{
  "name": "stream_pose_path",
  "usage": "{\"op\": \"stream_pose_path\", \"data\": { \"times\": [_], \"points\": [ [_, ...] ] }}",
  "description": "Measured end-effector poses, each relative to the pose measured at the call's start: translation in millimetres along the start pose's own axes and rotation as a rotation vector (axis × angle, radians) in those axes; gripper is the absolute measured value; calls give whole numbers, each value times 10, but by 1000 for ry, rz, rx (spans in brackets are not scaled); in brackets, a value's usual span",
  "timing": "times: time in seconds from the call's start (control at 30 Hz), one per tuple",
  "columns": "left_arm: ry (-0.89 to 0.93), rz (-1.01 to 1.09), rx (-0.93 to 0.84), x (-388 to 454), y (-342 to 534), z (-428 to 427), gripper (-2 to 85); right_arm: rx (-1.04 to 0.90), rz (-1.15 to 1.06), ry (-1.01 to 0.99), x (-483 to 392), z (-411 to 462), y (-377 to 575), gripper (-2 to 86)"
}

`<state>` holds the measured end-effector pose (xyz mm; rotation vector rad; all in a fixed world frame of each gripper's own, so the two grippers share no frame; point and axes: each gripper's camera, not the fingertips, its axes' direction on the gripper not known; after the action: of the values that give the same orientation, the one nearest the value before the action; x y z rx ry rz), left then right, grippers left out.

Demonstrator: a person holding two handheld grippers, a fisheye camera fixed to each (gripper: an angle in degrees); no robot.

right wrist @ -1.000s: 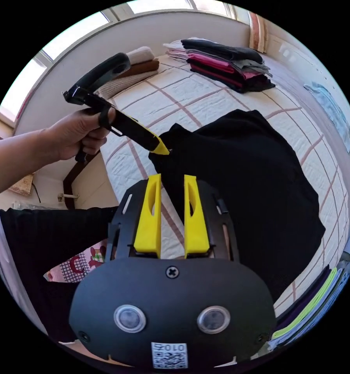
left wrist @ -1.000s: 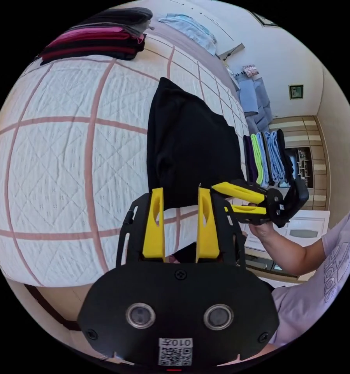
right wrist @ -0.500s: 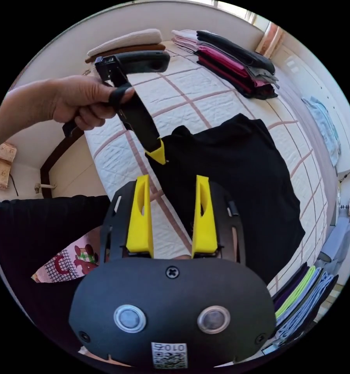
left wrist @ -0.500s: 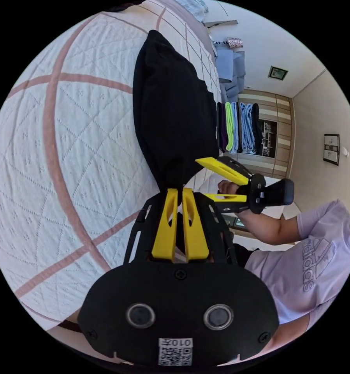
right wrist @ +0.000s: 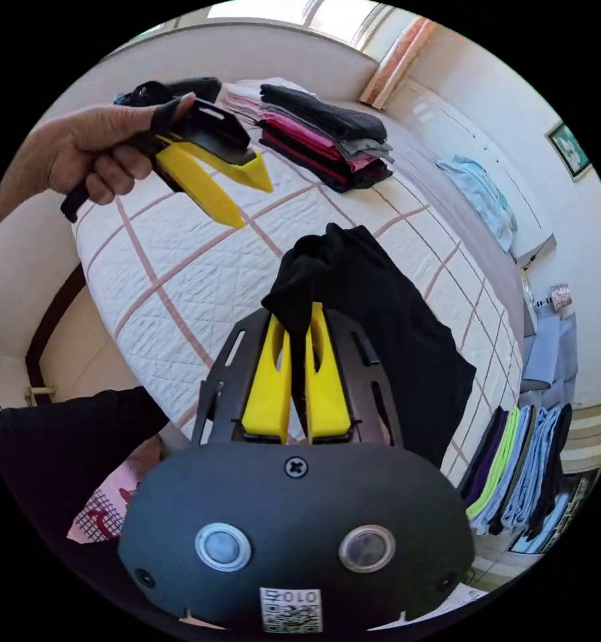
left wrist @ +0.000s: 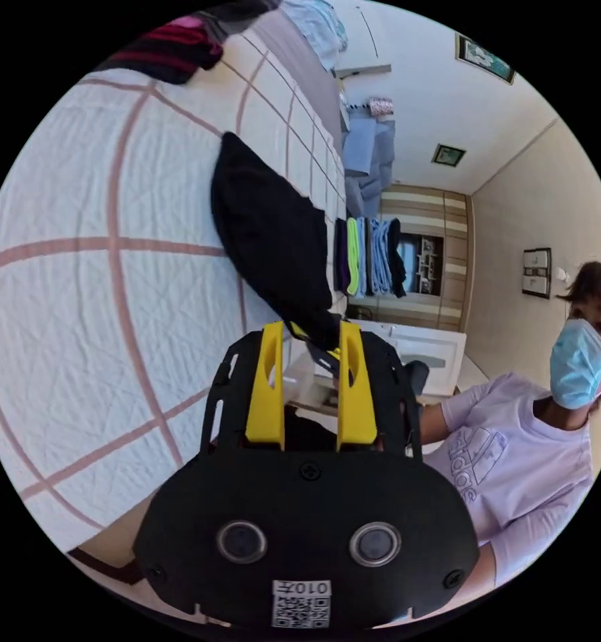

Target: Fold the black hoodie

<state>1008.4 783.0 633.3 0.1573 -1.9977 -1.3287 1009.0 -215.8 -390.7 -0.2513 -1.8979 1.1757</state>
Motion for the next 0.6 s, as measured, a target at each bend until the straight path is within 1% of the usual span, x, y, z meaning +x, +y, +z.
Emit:
{"op": "stream_pose_path", "data": {
  "times": [0.03, 0.1, 0.2, 0.3, 0.37, 0.43, 0.5, 0.53, 0.6],
  "points": [
    [-39, -53, 71, -48, -24, -114, 146, 23, 67, -36, 118, -15, 32, 49],
    [-26, -114, 149, -137, -148, -168, 161, 46, 129, -62, 235, 7, 70, 49],
    [-39, -156, 163, -174, -538, -14, 171, 59, 161, -76, 327, 134, 98, 49],
    [-101, -128, 175, 23, -955, 206, 165, 65, 158, -75, 383, 294, 135, 49],
    [-109, -130, 159, 132, -1168, 364, 151, 76, 166, -81, 450, 413, 171, 49],
    [-183, -137, 85, 251, -1394, 579, 110, 83, 179, -93, 510, 514, 192, 49],
    [-172, -94, 72, 378, -1492, 664, 77, 74, 205, -127, 577, 651, 206, 49],
    [-202, -85, 89, 507, -1515, 652, 61, 76, 236, -166, 627, 753, 225, 49],
    [-279, -55, 68, 746, -1544, 638, 44, 86, 296, -238, 713, 898, 264, 49]
  ]
}}
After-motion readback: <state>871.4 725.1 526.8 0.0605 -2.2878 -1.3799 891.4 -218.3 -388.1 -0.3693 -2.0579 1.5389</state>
